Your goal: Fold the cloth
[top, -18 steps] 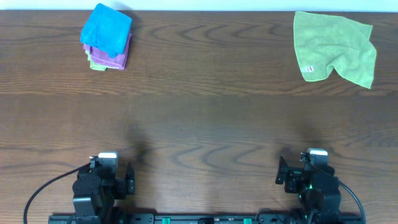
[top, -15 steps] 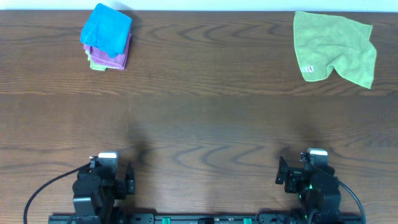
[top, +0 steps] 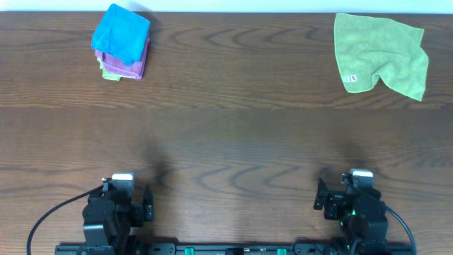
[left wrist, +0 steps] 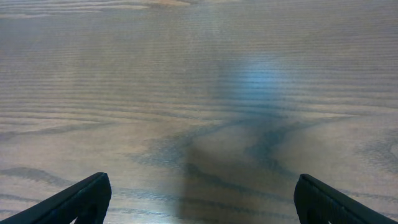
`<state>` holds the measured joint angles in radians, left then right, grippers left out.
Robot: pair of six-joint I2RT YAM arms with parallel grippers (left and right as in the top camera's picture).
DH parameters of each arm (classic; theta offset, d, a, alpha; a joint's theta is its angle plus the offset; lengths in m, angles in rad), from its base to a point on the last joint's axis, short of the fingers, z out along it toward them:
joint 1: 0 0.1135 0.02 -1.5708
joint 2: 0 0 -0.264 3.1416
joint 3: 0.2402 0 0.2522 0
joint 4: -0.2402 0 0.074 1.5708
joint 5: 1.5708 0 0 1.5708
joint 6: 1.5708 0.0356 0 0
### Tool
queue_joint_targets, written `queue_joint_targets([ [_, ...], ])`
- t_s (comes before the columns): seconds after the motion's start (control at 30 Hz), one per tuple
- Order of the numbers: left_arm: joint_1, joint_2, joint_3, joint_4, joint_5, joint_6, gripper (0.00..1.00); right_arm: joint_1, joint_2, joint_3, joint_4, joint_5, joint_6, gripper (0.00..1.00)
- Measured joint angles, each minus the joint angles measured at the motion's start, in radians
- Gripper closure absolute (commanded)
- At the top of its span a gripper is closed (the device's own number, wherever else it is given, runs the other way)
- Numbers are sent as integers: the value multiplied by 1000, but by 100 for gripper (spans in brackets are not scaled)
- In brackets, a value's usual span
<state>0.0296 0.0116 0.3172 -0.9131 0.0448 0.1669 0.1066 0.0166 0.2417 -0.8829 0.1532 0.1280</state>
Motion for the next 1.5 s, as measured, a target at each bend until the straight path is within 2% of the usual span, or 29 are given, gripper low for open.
queue_joint_targets([
  [1.17,0,0,0,0,0,0,5,0,10,6,21,-16,-1,1],
  [1.3,0,0,0,0,0,2,5,-8,113,92,23,-34,7,1],
  [1.5,0,-1,0,1,0,7,5,-68,486,456,-3,-43,21,1],
])
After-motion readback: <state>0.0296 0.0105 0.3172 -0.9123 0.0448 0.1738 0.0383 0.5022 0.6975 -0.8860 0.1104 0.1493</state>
